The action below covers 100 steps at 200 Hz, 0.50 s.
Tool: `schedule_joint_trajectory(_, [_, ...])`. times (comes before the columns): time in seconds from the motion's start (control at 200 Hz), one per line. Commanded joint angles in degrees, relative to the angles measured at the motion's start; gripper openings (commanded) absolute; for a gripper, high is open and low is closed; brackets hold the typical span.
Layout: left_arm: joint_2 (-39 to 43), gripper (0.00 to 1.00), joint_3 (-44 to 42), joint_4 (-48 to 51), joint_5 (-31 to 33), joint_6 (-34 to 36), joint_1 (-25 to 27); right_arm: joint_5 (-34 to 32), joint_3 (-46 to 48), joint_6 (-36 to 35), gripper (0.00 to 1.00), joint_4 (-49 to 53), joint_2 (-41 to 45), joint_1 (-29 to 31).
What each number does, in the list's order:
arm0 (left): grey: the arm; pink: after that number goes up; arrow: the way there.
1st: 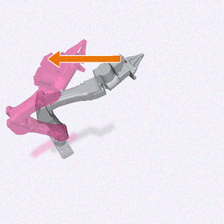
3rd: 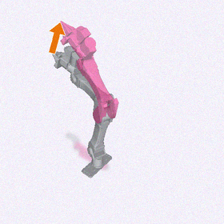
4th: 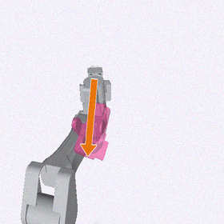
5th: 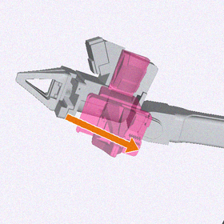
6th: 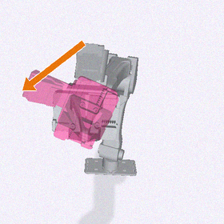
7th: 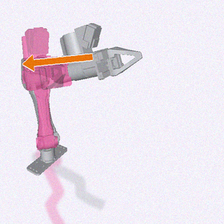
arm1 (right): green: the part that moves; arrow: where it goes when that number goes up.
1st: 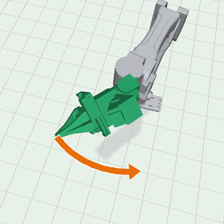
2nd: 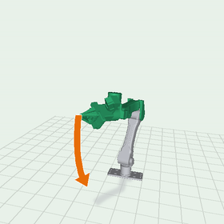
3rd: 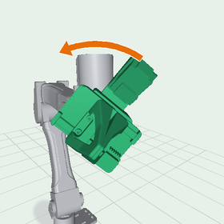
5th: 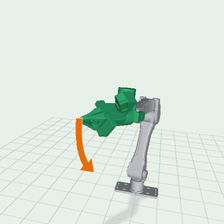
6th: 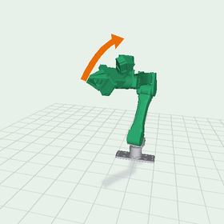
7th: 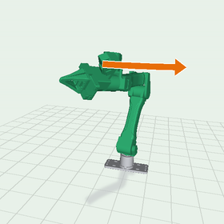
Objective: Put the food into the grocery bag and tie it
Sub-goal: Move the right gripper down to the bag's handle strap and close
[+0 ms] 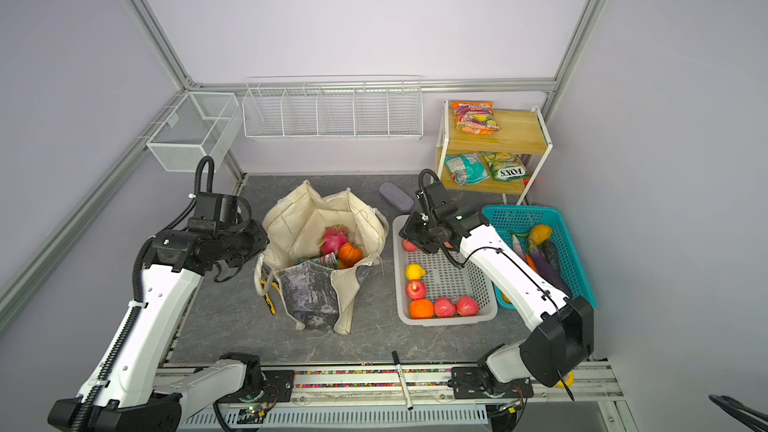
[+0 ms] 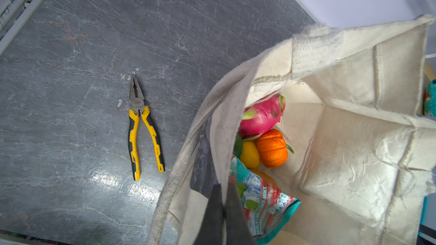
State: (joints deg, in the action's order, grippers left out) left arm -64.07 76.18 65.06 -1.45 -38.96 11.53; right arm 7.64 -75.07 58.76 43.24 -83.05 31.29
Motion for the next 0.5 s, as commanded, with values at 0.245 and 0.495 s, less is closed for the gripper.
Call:
schedule_joint_trajectory(0.245, [-0.09,0.03,0.8,1.67,1.0,-0.33,-0.63,9.53,5.28,14.25,0.58,-15.05,-7.6,2.27])
schedule_joint_trajectory(0.495, [0.25,0.03,0.88,2.09,0.93,-0.15,-0.81,12.22,3.18,17.55,0.6,-19.79,-14.07,6.08])
